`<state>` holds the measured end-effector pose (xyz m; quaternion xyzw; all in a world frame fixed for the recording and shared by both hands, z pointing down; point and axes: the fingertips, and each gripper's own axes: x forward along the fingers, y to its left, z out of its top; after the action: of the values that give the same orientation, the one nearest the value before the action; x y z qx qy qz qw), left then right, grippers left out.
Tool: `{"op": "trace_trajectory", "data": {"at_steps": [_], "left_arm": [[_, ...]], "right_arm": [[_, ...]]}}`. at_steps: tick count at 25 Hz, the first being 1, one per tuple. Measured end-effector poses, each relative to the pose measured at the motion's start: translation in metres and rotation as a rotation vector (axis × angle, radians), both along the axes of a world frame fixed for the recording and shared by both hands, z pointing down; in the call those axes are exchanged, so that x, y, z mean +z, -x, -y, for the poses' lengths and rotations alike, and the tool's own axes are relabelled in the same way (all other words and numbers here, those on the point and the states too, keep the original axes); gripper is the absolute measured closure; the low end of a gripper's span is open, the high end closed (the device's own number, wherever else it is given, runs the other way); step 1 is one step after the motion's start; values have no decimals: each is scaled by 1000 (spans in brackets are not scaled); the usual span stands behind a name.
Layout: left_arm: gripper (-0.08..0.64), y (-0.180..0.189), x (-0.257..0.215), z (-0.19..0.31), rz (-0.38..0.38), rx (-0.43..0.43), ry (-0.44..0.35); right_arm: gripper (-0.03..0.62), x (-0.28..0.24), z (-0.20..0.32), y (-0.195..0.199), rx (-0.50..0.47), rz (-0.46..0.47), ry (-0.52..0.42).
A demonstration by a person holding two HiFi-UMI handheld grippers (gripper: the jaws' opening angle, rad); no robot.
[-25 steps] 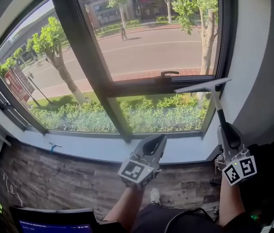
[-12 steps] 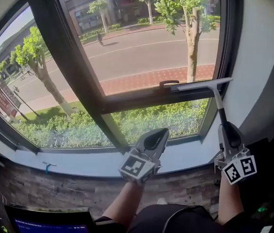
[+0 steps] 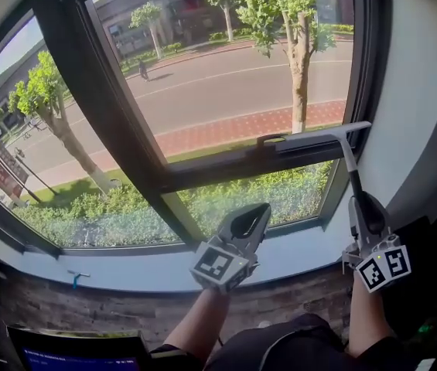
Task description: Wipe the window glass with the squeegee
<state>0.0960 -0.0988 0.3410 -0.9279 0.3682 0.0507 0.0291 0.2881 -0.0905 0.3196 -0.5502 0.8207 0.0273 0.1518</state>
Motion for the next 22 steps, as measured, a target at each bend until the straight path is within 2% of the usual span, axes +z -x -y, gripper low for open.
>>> {"op": "trace_trajectory", "data": {"at_steps": [8,14,22], "left_arm": [[557,-8,-5,17,34,15,-13],[557,-28,-9,59,46,9,-20],[557,-67,-26,119,45,-2,-73]], "right_arm": [[492,-2,20,-4,1,6,3],[492,2,63,-21,-14,13,0],[492,-19,127,-56,-29,-9,-52]]}}
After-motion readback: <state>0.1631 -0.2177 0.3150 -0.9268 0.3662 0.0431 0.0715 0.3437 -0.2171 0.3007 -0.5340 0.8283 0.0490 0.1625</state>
